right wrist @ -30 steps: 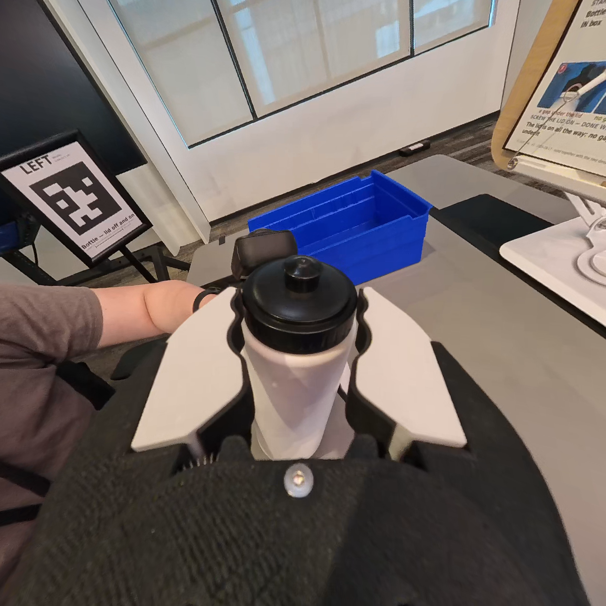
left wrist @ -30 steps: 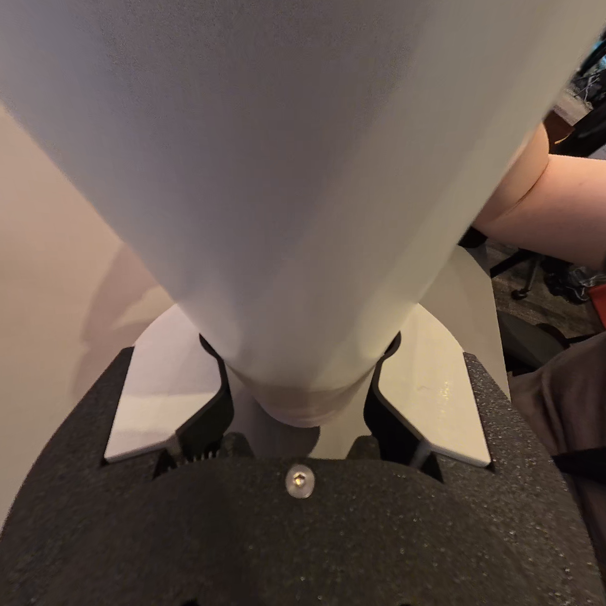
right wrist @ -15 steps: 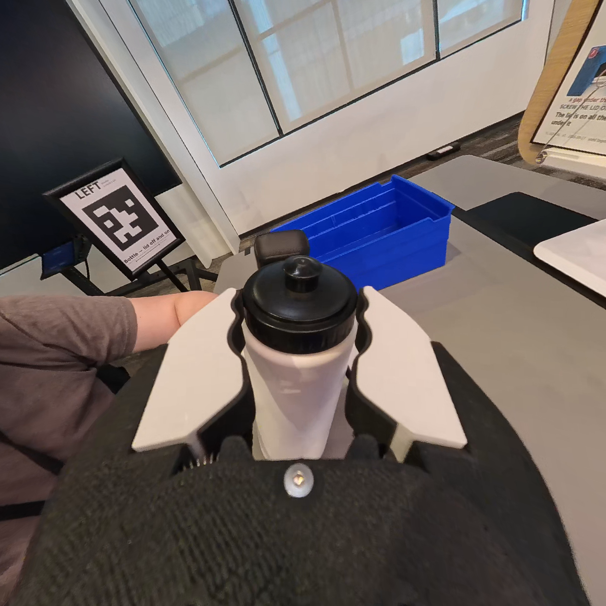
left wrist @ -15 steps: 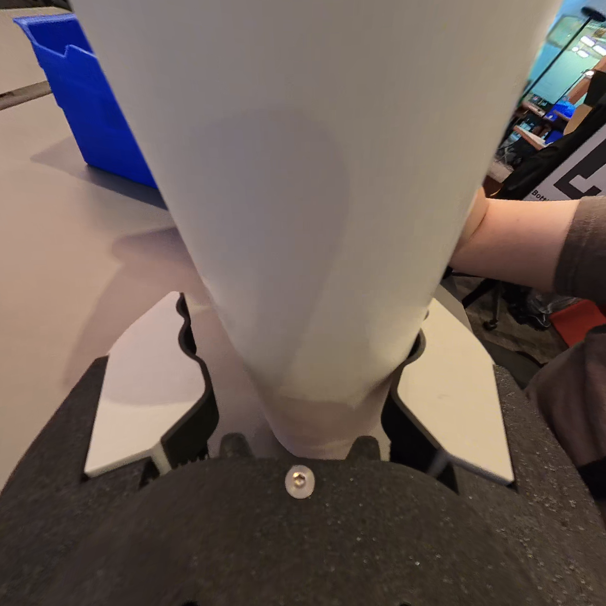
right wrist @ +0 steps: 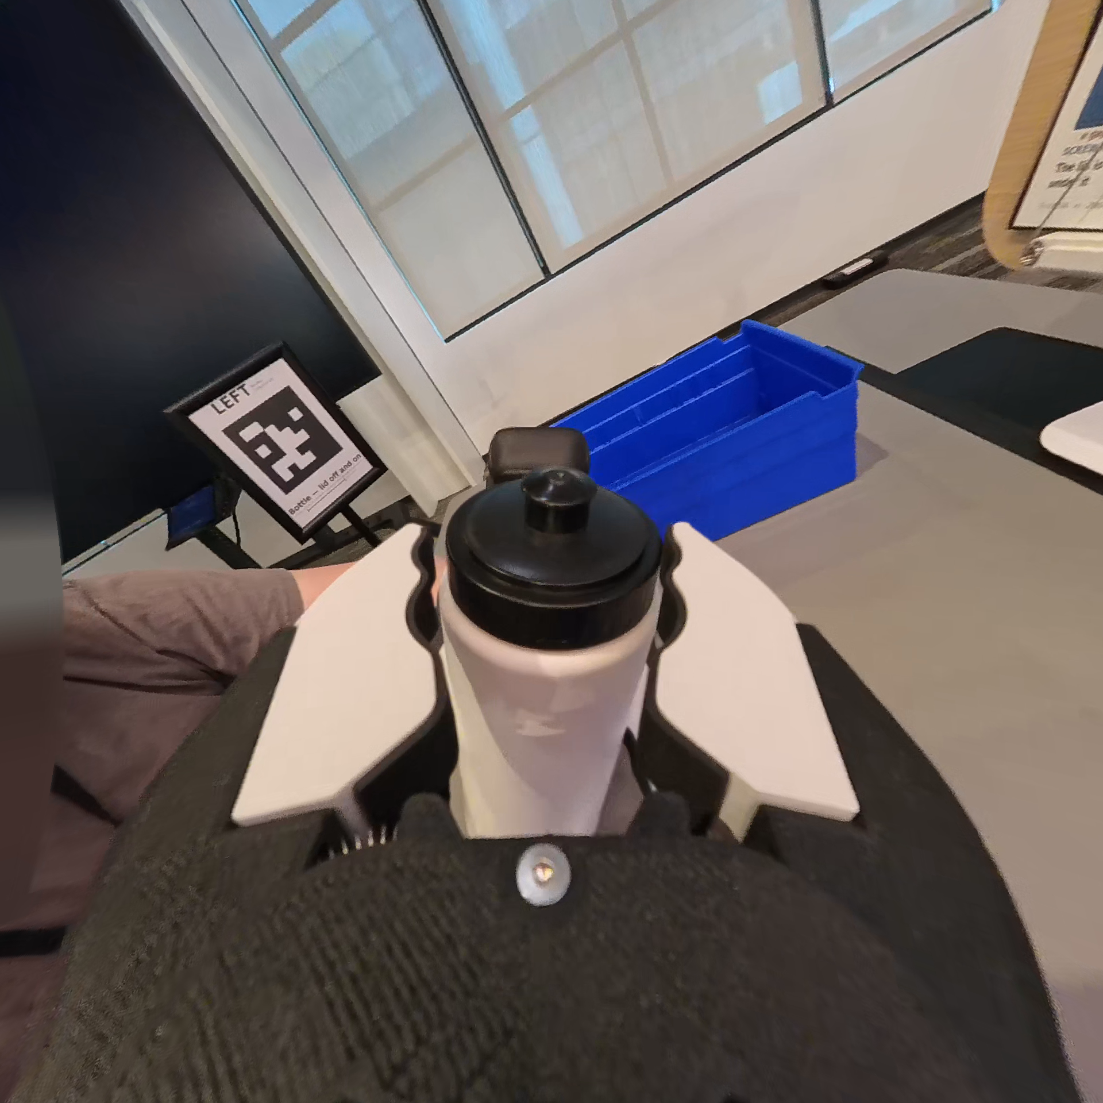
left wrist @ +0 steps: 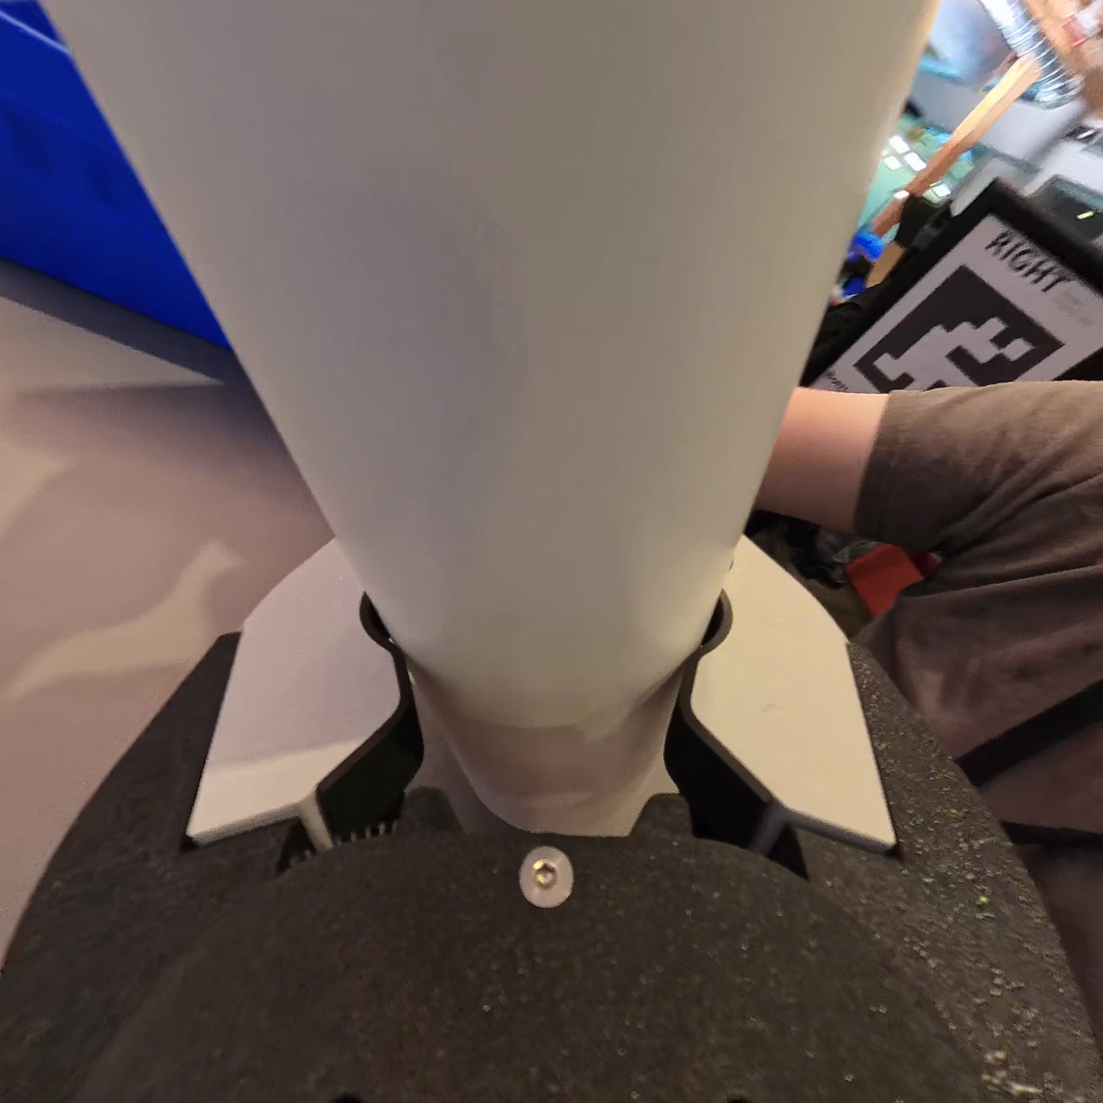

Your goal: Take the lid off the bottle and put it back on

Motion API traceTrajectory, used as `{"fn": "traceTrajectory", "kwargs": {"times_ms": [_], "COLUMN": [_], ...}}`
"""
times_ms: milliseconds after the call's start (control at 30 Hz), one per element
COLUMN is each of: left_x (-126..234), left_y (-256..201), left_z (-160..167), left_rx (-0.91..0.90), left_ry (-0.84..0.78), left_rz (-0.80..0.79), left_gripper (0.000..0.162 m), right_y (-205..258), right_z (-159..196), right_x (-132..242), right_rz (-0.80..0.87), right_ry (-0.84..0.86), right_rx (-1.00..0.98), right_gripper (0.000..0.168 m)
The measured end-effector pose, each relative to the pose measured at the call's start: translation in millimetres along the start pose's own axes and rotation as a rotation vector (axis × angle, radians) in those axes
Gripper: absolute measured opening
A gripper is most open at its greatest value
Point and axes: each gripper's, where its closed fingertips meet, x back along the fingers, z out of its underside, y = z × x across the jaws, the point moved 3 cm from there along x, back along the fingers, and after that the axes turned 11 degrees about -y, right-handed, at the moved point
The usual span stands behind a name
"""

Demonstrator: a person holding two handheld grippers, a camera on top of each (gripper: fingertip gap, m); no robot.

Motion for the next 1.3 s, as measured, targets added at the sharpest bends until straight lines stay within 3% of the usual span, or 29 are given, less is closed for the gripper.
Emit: {"fn": "traceTrajectory", "kwargs": {"times_ms": [267, 533, 700, 800, 867, 1300], "left_x": [-0.9, 3.9, 7.9, 9.3, 8.5, 7.8], "left_y": [-16.8, 5.4, 5.4, 2.7, 0.9, 6.7], "left_z": [0.6, 0.7, 3.0, 2.1, 4.3, 12.5], "left_rx": [0.038, 0.006, -0.005, -0.011, -0.022, -0.086], "left_ry": [0.032, 0.054, 0.087, 0.097, 0.12, 0.167], "left_rz": [0.118, -0.041, -0.029, -0.015, -0.012, -0.061], "left_gripper": [0.103, 0.102, 0.102, 0.102, 0.102, 0.103], "right_y": [6.0, -3.1, -0.6, 4.2, 2.5, 5.6], "right_z": [1.2, 2.3, 4.5, 5.7, 7.0, 10.6], "right_x": [0.0, -2.5, -3.8, -7.2, -8.0, -13.7], "right_rz": [-0.016, 0.11, 0.083, 0.051, 0.061, 0.044], "right_ry": [0.03, 0.032, 0.048, 0.049, 0.051, 0.043], "right_rx": [0.03, 0.053, 0.096, 0.085, 0.092, 0.06], "right_gripper": [0.07, 0.066, 0.067, 0.078, 0.071, 0.074]}}
